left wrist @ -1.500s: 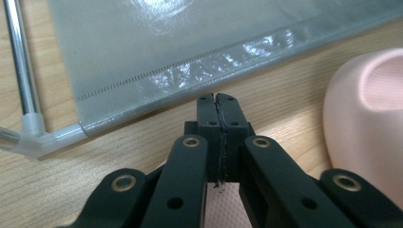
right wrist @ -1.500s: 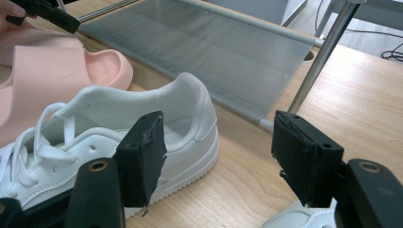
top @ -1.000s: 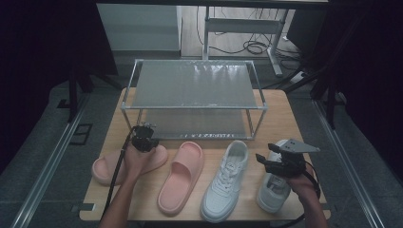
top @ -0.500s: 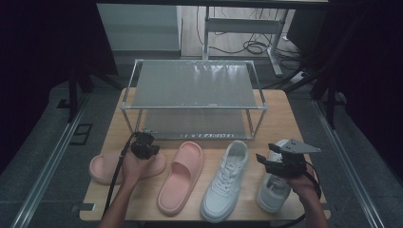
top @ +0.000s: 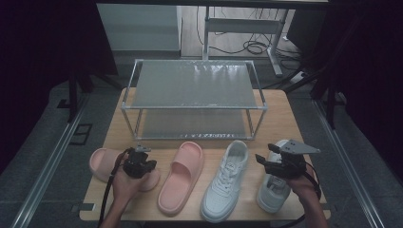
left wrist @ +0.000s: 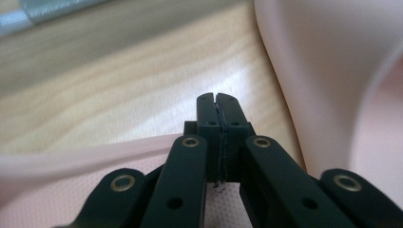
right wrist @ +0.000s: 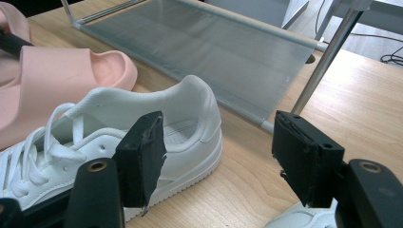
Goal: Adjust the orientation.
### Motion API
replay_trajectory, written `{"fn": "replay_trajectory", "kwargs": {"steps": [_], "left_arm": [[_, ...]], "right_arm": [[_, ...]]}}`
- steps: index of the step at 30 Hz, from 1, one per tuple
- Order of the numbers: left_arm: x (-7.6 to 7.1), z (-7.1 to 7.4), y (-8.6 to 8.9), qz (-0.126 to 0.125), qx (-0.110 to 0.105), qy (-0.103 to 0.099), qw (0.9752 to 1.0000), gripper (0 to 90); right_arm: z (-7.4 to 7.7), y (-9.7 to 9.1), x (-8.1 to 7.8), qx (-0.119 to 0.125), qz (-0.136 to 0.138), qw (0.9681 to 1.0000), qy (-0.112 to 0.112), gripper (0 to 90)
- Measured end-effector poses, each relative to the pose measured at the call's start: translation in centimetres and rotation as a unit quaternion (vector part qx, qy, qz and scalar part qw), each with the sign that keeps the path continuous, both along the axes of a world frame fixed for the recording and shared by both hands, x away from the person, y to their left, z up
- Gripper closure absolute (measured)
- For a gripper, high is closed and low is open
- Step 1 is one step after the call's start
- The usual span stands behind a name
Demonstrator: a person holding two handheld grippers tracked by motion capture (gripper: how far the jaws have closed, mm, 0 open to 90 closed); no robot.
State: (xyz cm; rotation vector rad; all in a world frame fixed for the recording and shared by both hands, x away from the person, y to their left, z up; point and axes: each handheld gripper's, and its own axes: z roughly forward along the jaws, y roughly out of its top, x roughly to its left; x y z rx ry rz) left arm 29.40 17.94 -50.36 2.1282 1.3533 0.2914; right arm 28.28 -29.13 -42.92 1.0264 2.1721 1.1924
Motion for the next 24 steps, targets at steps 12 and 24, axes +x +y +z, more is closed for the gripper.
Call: {"fn": "replay_trajectory", "kwargs": {"steps": [12, 24], "left_arm": [[-4.0, -0.3, 1.6, 0.000, -0.019, -0.006, 0.9998, 90.0], [-7.3, -0.3, 3.9, 0.009, -0.024, -0.002, 0.9997, 90.0]], "right_arm": [[-0.1, 0.3, -0.1, -0.003, 0.005, 1.0000, 0.000, 35.7], [0.1, 0.3, -0.2, -0.003, 0.006, 1.0000, -0.001, 35.7]]}}
